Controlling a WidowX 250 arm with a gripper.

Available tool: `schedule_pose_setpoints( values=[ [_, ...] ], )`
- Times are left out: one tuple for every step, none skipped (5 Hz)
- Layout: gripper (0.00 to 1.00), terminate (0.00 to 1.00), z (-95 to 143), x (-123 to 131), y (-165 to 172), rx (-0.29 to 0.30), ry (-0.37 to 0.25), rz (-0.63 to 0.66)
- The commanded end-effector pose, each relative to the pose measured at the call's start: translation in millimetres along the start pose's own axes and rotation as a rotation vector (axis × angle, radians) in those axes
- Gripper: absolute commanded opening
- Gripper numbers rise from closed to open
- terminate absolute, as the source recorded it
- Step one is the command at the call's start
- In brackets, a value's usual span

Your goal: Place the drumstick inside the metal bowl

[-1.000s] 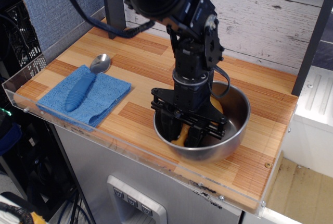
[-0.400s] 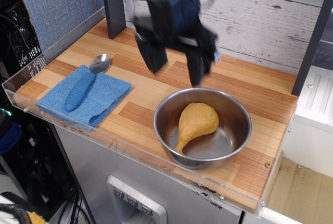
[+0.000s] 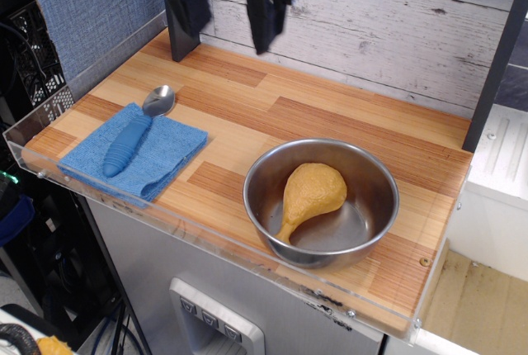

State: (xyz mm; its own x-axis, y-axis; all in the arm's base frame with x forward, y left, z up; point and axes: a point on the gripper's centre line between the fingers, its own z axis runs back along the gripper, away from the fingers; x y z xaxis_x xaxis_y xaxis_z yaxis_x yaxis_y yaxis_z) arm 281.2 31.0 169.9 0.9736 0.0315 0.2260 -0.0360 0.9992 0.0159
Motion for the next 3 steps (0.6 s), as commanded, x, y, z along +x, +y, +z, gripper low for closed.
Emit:
schedule_pose_setpoints(
  values=[
    [1.00, 0.00, -5.7, -2.7, 19.5, 0.040, 0.055, 0.010],
    [1.00, 0.00, -11.9, -0.5, 27.2, 0.007, 0.190, -0.073],
    [1.00, 1.00, -11.9, -0.5, 27.2, 0.007, 0.190, -0.073]
  ],
)
